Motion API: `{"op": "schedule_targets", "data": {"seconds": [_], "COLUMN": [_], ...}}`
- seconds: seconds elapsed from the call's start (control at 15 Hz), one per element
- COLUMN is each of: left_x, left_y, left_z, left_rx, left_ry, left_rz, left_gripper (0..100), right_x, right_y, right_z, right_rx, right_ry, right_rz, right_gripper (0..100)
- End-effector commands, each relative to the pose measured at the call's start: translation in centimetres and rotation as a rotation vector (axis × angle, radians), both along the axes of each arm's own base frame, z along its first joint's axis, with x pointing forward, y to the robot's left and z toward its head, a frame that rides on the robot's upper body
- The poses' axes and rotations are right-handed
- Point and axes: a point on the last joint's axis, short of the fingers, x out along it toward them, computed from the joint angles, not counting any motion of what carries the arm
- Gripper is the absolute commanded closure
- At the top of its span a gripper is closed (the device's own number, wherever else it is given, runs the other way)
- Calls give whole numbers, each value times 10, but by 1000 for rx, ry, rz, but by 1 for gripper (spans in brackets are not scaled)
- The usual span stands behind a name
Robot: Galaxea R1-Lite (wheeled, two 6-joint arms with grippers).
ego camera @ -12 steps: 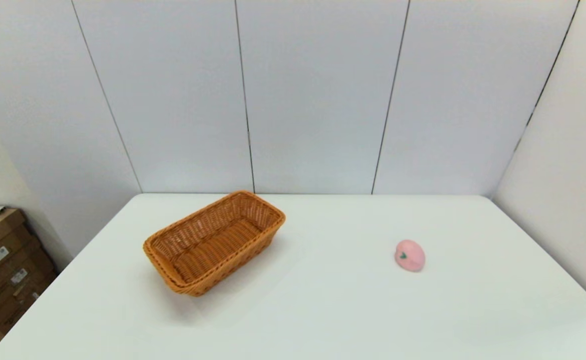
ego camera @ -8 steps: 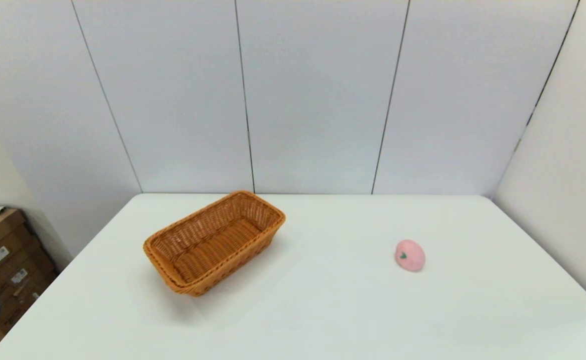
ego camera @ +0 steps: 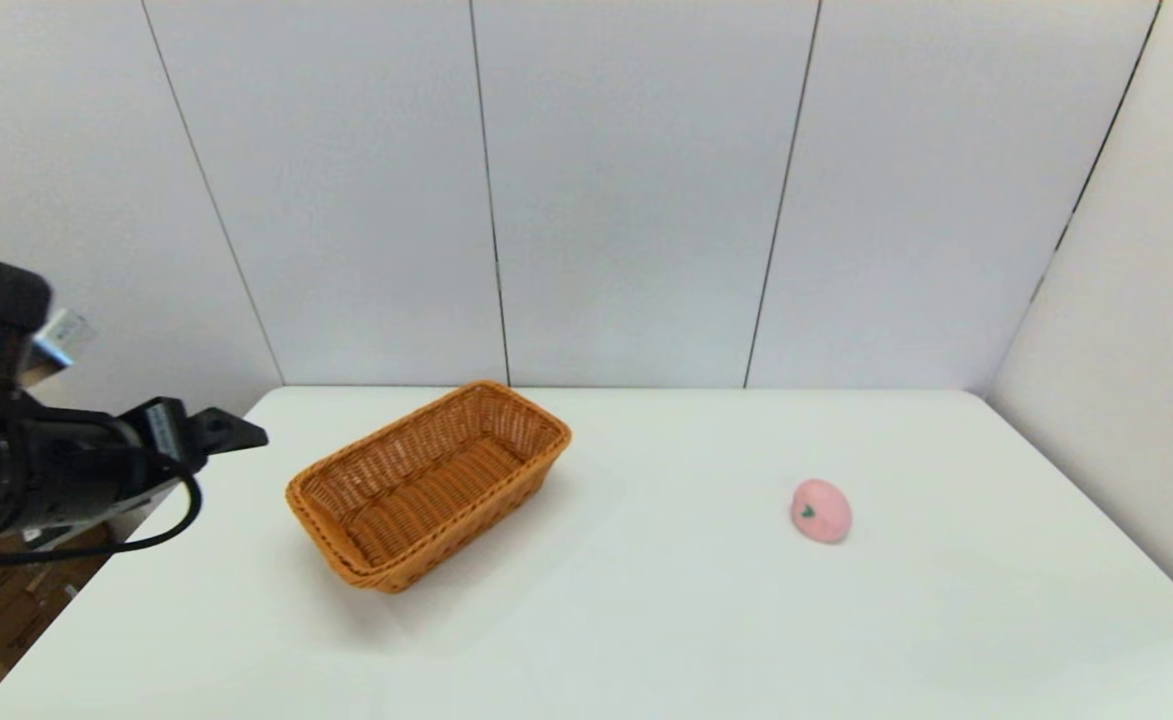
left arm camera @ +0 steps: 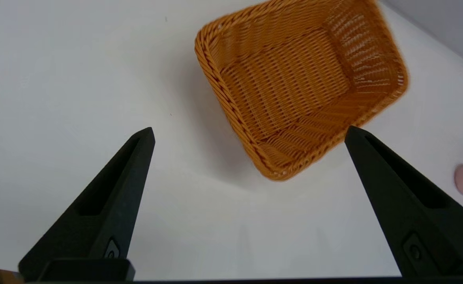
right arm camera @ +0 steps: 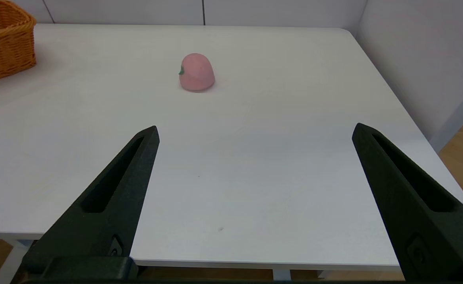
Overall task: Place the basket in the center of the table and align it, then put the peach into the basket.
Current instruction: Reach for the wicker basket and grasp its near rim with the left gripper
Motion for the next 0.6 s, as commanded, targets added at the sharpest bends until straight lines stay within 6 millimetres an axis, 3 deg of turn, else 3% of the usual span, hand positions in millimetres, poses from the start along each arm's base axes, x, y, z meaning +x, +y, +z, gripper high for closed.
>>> {"op": "schedule_targets", "data": {"seconds": [0.07, 0.13, 0.6], "left_x": [80, 91, 126], "left_y": [-27, -29, -24], "left_z": [-64, -79, -135], "left_rx": [-78, -75, -76], "left_ry": [337, 388, 549], "left_rz": [91, 103, 176], "left_gripper": [0, 0, 0], "right_x": [0, 0, 0], "right_y": [0, 0, 0], "right_z": [0, 0, 0], "right_rx": [0, 0, 0], "right_ry": [1, 1, 3], "right_rz": [-1, -1, -1], "right_gripper": [0, 0, 0]}}
